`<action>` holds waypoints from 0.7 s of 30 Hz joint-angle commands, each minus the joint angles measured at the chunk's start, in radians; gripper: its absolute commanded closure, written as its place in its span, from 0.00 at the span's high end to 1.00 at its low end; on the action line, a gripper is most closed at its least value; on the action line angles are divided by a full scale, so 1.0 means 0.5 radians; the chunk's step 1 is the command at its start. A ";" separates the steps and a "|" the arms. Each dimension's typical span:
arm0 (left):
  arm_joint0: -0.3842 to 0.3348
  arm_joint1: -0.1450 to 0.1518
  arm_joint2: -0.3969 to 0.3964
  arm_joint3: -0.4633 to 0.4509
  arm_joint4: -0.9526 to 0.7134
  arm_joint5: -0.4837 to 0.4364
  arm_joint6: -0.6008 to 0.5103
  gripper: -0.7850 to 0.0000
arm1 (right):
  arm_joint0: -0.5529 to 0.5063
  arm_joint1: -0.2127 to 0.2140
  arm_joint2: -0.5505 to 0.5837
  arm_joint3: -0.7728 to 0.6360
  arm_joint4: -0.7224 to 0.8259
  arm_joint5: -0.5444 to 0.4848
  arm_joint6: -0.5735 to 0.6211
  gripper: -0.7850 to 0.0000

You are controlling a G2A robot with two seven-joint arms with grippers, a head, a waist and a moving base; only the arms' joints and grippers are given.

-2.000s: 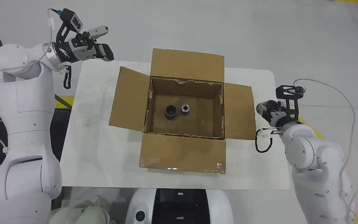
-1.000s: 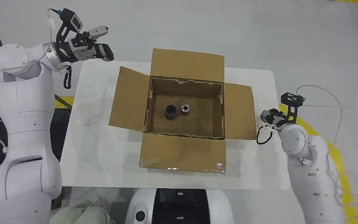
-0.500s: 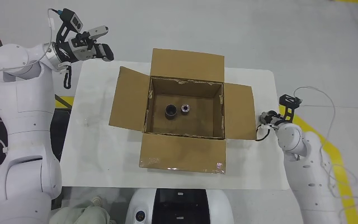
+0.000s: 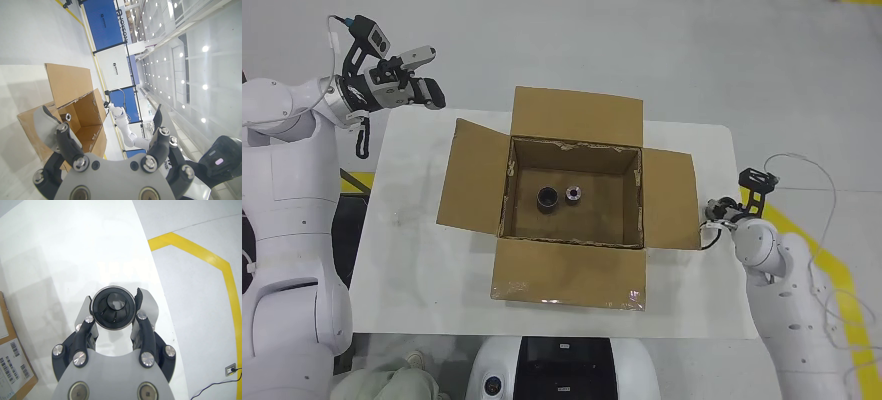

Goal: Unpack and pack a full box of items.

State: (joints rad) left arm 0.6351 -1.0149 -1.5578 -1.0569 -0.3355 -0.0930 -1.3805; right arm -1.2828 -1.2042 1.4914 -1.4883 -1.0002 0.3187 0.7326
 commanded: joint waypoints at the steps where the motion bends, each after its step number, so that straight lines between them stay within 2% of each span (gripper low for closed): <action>1: 0.000 0.000 0.000 0.000 0.000 0.000 0.000 1.00 | 0.002 0.000 0.001 -0.001 0.003 -0.003 0.000 0.61; 6: 0.000 0.000 0.000 0.000 0.000 0.000 0.000 1.00 | -0.018 0.001 0.017 -0.086 -0.006 0.002 -0.015 0.67; 14: 0.000 0.000 0.000 0.000 0.000 0.000 0.000 1.00 | -0.146 0.001 0.047 -0.409 -0.067 0.114 -0.069 0.81; 21: 0.000 0.000 0.000 0.000 0.000 0.000 0.000 1.00 | -0.266 -0.007 0.031 -0.670 -0.190 0.246 -0.155 0.84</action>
State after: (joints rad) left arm 0.6351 -1.0149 -1.5578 -1.0569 -0.3355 -0.0930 -1.3805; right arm -1.4053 -1.2069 1.5065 -1.8043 -1.0862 0.4292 0.6630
